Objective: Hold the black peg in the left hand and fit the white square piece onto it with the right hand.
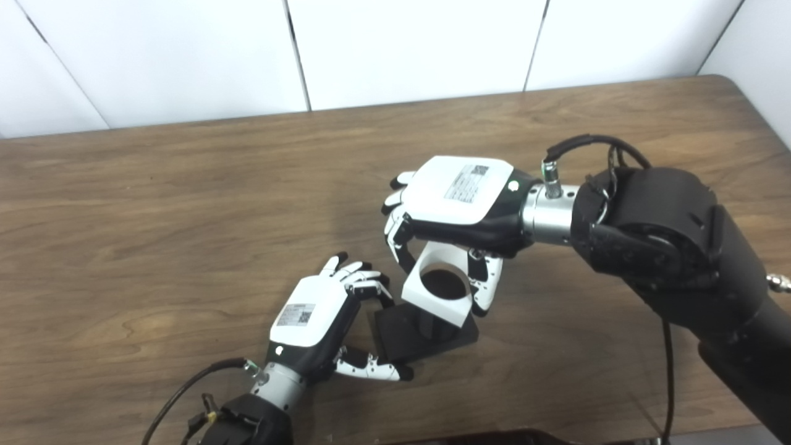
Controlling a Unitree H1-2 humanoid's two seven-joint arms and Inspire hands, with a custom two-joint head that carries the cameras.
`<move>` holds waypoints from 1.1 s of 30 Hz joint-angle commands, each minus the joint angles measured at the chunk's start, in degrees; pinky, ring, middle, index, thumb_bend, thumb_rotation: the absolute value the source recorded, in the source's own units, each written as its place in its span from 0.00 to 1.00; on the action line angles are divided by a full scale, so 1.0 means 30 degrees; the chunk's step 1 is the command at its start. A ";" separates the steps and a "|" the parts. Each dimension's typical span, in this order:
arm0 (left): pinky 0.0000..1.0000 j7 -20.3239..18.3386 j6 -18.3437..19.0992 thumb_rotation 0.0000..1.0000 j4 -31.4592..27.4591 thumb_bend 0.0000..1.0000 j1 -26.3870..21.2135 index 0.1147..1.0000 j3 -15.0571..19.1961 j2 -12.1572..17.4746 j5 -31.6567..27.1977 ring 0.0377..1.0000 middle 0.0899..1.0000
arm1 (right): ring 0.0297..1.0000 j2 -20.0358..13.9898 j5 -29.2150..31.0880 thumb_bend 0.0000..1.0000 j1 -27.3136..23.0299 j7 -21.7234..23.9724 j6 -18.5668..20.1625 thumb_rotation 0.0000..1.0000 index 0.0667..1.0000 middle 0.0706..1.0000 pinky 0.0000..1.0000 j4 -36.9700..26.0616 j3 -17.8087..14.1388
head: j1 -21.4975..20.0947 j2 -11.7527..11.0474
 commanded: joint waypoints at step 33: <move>1.00 -0.0919 0.0062 0.05 -0.0031 0.52 0.0112 0.42 -0.0445 -0.0099 0.0393 0.89 0.77 | 0.91 0.0072 -0.1310 0.93 0.0177 0.0145 -0.1062 0.25 0.60 0.78 0.96 0.0711 0.0179 | 0.0059 0.0072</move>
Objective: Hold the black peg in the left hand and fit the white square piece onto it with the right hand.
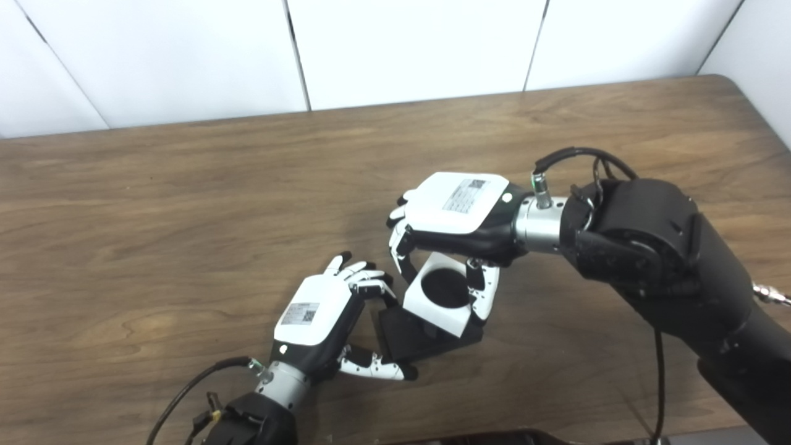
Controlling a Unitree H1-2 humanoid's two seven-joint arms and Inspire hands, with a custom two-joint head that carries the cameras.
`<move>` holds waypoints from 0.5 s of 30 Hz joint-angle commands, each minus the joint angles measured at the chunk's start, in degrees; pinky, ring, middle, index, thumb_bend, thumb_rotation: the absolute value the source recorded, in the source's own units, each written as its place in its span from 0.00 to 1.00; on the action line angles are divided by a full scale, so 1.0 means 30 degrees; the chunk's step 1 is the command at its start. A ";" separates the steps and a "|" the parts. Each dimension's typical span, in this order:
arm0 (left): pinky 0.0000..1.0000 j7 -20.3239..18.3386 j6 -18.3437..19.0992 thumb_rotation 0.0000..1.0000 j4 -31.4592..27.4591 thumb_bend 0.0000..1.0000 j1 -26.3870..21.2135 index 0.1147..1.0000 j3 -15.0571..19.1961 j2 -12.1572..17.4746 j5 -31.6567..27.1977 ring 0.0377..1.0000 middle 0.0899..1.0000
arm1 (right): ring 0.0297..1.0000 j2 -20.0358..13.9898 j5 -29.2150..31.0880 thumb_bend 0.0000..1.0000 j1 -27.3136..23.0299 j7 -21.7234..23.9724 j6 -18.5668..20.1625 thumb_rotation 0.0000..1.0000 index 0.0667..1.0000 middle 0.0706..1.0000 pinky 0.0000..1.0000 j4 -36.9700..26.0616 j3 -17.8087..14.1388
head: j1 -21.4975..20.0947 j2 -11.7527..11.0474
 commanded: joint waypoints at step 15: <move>1.00 -0.0806 -0.0093 0.05 0.0107 0.52 0.0107 0.42 -0.0314 0.0090 0.0446 0.89 0.76 | 0.96 -0.0179 -0.0731 1.00 -0.0889 0.0890 -0.0065 0.40 0.65 0.83 0.99 -0.0385 -0.0281 | -0.0086 -0.0085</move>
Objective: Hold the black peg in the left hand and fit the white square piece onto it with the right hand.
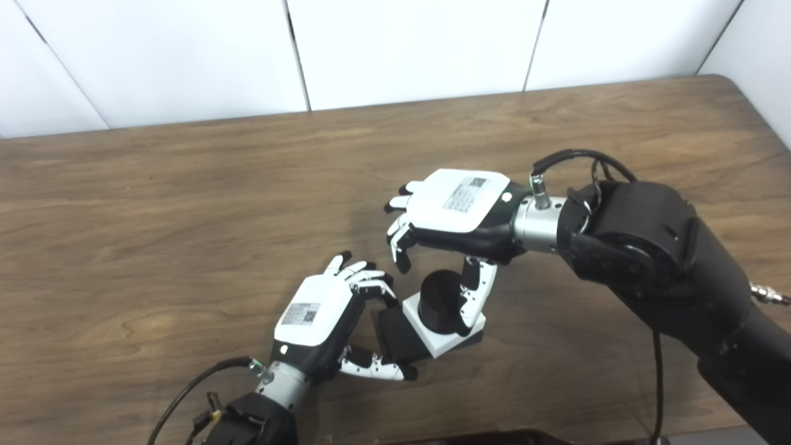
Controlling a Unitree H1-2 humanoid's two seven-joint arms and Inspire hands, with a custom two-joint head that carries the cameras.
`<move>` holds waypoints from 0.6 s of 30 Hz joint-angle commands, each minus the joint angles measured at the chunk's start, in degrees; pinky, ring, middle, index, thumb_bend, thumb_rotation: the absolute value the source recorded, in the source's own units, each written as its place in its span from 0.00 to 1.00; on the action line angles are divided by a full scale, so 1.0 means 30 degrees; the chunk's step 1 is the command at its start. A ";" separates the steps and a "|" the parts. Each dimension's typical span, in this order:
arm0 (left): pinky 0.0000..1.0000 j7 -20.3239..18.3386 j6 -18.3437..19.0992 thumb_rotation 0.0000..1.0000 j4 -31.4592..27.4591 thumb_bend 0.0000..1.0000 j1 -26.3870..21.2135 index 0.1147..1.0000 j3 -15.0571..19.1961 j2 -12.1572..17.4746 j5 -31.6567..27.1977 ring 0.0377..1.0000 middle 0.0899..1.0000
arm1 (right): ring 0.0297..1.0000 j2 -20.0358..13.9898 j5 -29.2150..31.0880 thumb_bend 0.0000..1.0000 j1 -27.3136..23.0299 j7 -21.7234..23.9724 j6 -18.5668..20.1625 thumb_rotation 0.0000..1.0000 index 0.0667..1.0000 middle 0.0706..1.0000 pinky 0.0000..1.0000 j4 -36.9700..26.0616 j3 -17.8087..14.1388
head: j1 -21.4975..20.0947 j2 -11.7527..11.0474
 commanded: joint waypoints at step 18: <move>1.00 -0.0769 0.0055 0.06 0.0330 0.52 0.0078 0.42 -0.0126 0.0172 0.0236 0.88 0.76 | 0.97 -0.0176 -0.0103 1.00 -0.1430 0.1303 0.0575 0.43 0.70 0.85 1.00 -0.0459 -0.0379 | -0.0061 -0.0182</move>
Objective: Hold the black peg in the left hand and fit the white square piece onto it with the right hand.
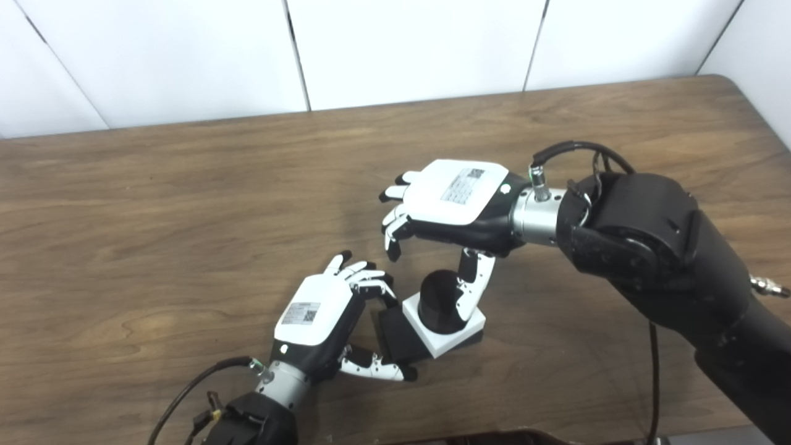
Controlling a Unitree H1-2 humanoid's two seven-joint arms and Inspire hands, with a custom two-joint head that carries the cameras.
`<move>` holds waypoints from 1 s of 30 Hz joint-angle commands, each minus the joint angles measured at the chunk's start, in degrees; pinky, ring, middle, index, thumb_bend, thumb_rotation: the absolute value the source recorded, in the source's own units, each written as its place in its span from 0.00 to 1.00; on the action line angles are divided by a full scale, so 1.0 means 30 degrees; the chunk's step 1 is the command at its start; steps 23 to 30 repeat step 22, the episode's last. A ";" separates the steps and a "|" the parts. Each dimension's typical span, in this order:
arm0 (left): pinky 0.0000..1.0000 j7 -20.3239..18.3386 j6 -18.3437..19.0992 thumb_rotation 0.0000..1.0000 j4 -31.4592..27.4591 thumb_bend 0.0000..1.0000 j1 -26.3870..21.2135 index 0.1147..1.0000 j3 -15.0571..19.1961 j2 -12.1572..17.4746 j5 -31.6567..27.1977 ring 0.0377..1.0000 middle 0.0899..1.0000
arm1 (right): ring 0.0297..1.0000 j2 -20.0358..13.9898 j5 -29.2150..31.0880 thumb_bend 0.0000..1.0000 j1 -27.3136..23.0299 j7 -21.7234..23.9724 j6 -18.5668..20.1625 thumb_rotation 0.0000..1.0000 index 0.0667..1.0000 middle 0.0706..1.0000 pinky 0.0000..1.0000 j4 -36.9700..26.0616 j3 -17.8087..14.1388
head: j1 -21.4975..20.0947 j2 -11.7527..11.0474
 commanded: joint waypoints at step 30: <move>0.92 -0.0242 0.0356 0.53 -0.1485 1.00 0.0612 0.99 0.1527 -0.0454 -0.0820 0.88 0.90 | 0.98 -0.0197 0.0128 1.00 -0.1018 0.1065 0.0572 0.45 0.69 0.85 1.00 -0.0233 -0.0704 | 0.0191 -0.0129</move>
